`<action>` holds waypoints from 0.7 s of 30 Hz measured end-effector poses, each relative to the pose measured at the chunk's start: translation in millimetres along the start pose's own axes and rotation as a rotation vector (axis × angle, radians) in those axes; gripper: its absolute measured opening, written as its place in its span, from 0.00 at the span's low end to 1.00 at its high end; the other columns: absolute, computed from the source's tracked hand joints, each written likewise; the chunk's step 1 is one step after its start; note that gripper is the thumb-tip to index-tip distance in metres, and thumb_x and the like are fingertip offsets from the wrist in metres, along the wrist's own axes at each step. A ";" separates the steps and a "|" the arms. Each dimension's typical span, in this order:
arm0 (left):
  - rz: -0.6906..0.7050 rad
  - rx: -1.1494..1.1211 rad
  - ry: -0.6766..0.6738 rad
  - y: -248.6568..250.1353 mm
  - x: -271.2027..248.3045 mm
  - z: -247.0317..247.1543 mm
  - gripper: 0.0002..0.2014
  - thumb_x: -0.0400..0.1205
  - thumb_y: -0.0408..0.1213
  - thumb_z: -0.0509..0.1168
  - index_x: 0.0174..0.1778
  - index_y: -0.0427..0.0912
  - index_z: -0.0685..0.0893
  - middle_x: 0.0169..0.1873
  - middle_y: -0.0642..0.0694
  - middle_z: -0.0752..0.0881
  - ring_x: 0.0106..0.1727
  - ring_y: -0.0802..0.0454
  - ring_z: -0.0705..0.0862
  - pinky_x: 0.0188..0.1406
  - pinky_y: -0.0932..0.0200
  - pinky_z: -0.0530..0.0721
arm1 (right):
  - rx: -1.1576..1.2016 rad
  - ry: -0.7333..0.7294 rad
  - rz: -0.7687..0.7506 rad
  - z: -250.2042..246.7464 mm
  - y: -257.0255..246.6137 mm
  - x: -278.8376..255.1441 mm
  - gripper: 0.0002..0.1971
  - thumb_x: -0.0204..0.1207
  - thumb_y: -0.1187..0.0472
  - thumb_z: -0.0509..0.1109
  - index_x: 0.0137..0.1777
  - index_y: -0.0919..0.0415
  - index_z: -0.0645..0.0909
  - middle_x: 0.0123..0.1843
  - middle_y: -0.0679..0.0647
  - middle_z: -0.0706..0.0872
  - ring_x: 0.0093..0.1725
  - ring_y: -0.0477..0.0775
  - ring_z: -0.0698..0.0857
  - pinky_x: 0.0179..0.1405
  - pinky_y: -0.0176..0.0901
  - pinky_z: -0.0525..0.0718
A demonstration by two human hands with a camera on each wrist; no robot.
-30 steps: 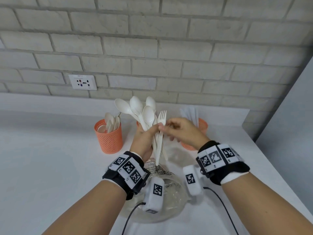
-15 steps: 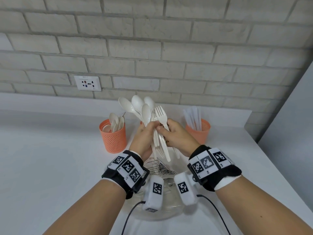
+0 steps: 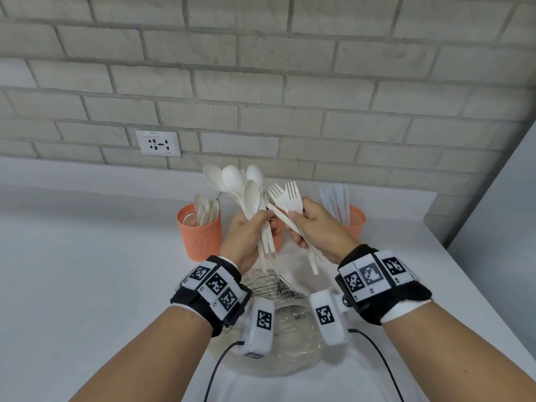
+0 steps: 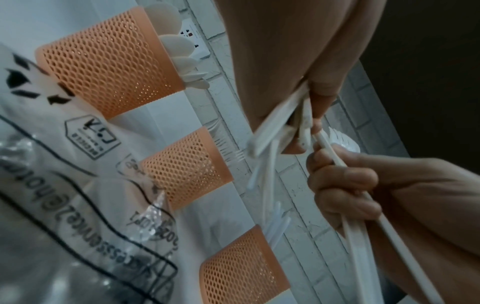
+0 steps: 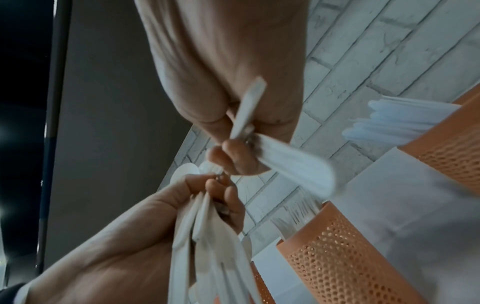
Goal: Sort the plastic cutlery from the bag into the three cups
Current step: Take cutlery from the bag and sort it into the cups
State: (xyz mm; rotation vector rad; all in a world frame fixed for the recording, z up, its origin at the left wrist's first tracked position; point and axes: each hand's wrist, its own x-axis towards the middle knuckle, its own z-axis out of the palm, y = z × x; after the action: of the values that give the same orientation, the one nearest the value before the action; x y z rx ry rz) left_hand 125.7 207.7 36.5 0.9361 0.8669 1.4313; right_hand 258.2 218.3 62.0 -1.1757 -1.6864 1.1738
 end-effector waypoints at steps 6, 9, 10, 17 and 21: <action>-0.034 0.102 -0.174 3.9 -6.6 2.7 0.10 0.84 0.29 0.56 0.39 0.31 0.77 0.21 0.41 0.79 0.21 0.50 0.81 0.25 0.62 0.80 | 0.117 -0.044 0.004 7.7 0.6 1.0 0.08 0.85 0.63 0.54 0.61 0.61 0.69 0.34 0.57 0.78 0.25 0.49 0.77 0.19 0.37 0.75; -0.043 0.126 -0.170 5.1 -5.9 -0.2 0.11 0.84 0.33 0.58 0.38 0.32 0.78 0.23 0.41 0.80 0.22 0.52 0.81 0.27 0.63 0.77 | 0.095 -0.059 -0.032 9.2 1.1 1.9 0.06 0.84 0.63 0.56 0.56 0.62 0.71 0.32 0.54 0.77 0.21 0.44 0.73 0.18 0.35 0.70; -0.050 0.121 -0.129 4.5 -4.5 -2.9 0.11 0.84 0.35 0.60 0.39 0.32 0.79 0.23 0.42 0.78 0.22 0.53 0.79 0.26 0.63 0.77 | 0.081 -0.055 -0.040 8.7 1.1 2.1 0.06 0.84 0.63 0.57 0.56 0.62 0.73 0.30 0.53 0.77 0.21 0.43 0.72 0.18 0.34 0.69; -0.052 -0.009 0.085 10.7 4.3 -16.5 0.07 0.82 0.35 0.63 0.41 0.36 0.80 0.24 0.46 0.79 0.21 0.57 0.77 0.21 0.65 0.78 | -0.002 0.064 -0.087 11.8 5.4 5.0 0.09 0.84 0.63 0.57 0.60 0.61 0.75 0.32 0.52 0.79 0.24 0.43 0.73 0.23 0.33 0.71; -0.040 -0.072 0.096 18.9 5.1 -25.6 0.08 0.82 0.33 0.63 0.37 0.40 0.80 0.19 0.52 0.80 0.18 0.60 0.74 0.18 0.68 0.75 | 0.017 0.024 -0.116 14.0 7.7 5.9 0.07 0.83 0.64 0.58 0.52 0.56 0.77 0.31 0.51 0.80 0.22 0.36 0.76 0.25 0.30 0.71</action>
State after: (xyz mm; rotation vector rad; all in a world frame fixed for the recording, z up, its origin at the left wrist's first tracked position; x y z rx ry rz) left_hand 94.5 211.7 43.6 0.7977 0.8940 1.4725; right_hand 245.6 221.5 51.0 -1.0628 -1.7003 1.0967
